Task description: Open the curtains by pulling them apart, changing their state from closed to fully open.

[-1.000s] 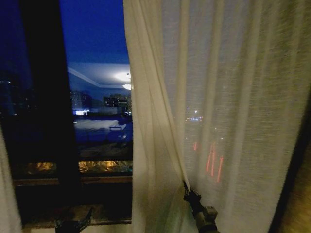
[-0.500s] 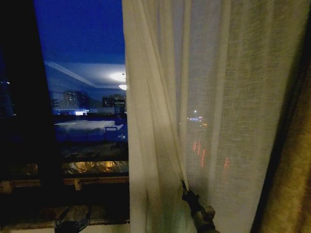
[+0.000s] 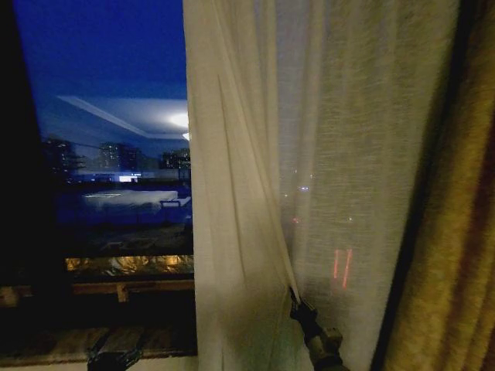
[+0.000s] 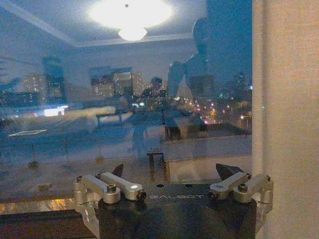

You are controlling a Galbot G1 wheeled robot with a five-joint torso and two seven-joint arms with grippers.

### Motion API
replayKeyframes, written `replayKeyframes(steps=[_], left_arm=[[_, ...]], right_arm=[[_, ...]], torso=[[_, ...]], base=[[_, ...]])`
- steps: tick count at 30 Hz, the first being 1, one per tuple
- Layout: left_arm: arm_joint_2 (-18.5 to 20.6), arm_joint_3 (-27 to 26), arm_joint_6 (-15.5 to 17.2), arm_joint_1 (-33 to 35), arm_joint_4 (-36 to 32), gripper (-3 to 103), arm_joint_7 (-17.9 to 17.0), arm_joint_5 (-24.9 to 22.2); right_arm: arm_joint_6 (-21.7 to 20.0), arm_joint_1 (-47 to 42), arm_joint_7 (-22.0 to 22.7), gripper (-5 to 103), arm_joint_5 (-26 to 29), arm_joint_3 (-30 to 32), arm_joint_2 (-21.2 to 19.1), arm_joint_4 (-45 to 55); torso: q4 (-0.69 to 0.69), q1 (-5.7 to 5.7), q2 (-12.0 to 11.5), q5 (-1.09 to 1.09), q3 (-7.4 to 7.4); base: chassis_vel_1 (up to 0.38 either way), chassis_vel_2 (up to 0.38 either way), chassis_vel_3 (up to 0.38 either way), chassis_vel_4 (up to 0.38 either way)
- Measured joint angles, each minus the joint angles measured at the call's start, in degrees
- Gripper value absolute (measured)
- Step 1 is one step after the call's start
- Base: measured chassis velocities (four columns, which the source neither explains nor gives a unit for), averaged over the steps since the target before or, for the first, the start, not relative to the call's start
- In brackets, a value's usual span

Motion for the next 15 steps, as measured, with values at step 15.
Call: replayKeyframes(steps=[15], left_arm=[[-0.2, 0.2, -0.1, -0.2, 0.7, 100, 0.1, 0.1]], right_arm=[[1.8, -1.2, -1.7, 0, -2.1, -1.2, 0.0, 0.7]], torso=[[-0.01, 0.0, 0.0, 0.0, 0.0]], base=[[-0.166, -0.167, 0.164, 0.176]])
